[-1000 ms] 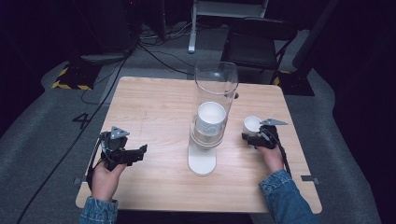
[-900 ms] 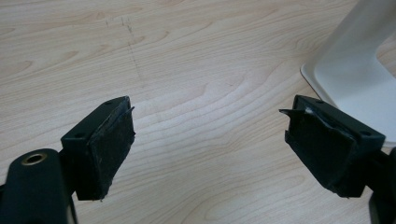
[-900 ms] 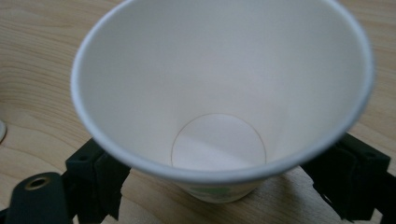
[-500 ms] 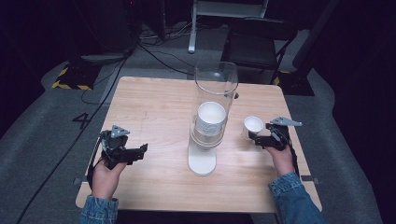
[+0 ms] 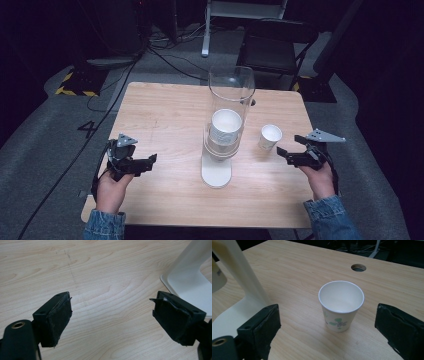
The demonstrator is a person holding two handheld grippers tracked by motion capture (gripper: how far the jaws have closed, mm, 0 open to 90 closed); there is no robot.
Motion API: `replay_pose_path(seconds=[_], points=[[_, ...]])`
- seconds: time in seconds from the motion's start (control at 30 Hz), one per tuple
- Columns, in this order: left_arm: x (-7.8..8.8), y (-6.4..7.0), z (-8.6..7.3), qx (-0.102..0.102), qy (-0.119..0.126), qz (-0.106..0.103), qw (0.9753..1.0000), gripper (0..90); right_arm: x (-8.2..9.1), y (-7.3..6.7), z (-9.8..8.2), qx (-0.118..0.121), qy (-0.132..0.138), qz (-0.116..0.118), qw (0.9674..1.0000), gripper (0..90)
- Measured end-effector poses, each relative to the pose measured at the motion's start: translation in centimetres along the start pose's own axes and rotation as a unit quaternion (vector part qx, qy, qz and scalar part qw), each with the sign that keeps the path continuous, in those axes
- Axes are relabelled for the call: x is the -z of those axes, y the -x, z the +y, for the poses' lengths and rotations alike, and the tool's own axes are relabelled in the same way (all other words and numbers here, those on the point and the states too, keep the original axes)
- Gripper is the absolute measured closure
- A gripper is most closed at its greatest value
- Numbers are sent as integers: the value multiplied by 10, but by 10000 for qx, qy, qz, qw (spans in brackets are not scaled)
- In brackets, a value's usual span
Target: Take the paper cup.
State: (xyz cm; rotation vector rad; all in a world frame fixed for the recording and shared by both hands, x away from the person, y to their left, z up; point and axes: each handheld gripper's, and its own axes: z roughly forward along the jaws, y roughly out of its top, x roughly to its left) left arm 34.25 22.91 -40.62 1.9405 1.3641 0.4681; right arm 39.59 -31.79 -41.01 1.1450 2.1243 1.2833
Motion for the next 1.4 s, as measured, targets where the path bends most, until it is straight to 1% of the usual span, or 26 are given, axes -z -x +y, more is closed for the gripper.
replay_pose_path(seconds=[0.2, 0.27, 0.33, 0.4, 0.47, 0.53, 0.6, 0.63, 0.67, 0.73, 0.77, 0.8, 0.83, 0.87, 0.93, 1.0, 1.07, 1.17, 1.23, 1.27, 1.4], points=[[1, -3, -1, 12, -29, -11, 10000, 156, 26, 0, -5, 27, -50, 204, 9998, 76], [1, -5, -2, 30, -26, -14, 10000, 156, 33, 0, -7, 28, -41, 229, 9997, 79], [2, -6, -2, 55, -17, -12, 10000, 156, 43, 1, -11, -55, -18, 285, 9996, 78], [2, -7, -2, 33, -22, -25, 10000, 156, 52, 2, -14, -102, 99, 285, 9995, 79], [3, -7, -2, 19, -32, -33, 10000, 156, 59, 5, -18, -78, 312, 247, 9992, 82], [3, -6, -2, 1, -46, -42, 10000, 156, 65, 9, -24, -133, 417, 244, 9987, 82], [2, -6, -2, -21, -58, -55, 10000, 156, 69, 14, -29, -226, 505, 189, 9983, 83], [2, -6, -2, -33, -65, -51, 10000, 156, 70, 16, -31, -233, 522, 178, 9982, 82], [2, -6, -2, -29, -83, -73, 9999, 156, 71, 17, -34, -187, 531, 123, 9983, 84], [1, -7, -1, -40, -96, -63, 9999, 156, 71, 19, -39, -21, 523, -74, 9986, 96], [0, -7, -1, -50, -99, -64, 9999, 156, 71, 19, -41, 40, 452, -171, 9988, 129], [0, -7, -1, -39, -114, -71, 9999, 156, 72, 20, -43, 71, 406, -280, 9988, 189], [0, -7, -1, -44, -116, -68, 9999, 156, 71, 20, -45, 78, 373, -414, 9984, 203], [-1, -7, -1, -50, -122, -64, 9999, 156, 71, 21, -47, 17, 339, -478, 9983, 203], [-1, -7, -1, -47, -144, -75, 9999, 156, 69, 24, -49, -133, 320, -387, 9986, 198], [-2, -7, -1, -50, -146, -70, 9999, 156, 66, 24, -51, -199, 200, -359, 9990, 194], [-2, -7, -1, -57, -164, -74, 9998, 156, 62, 24, -52, -147, 103, -363, 9992, 194], [-2, -7, -1, -107, -184, -60, 9998, 156, 59, 23, -52, -155, 74, -358, 9992, 193], [-3, -7, -2, -103, -192, -60, 9997, 156, 56, 23, -53, -163, 5, -445, 9989, 170], [-3, -6, -2, -81, -204, -58, 9997, 156, 55, 23, -53, -152, 10, -440, 9989, 153], [-3, -6, -3, -90, -210, -62, 9997, 156, 49, 24, -53, 2, 28, -449, 9990, 152]])
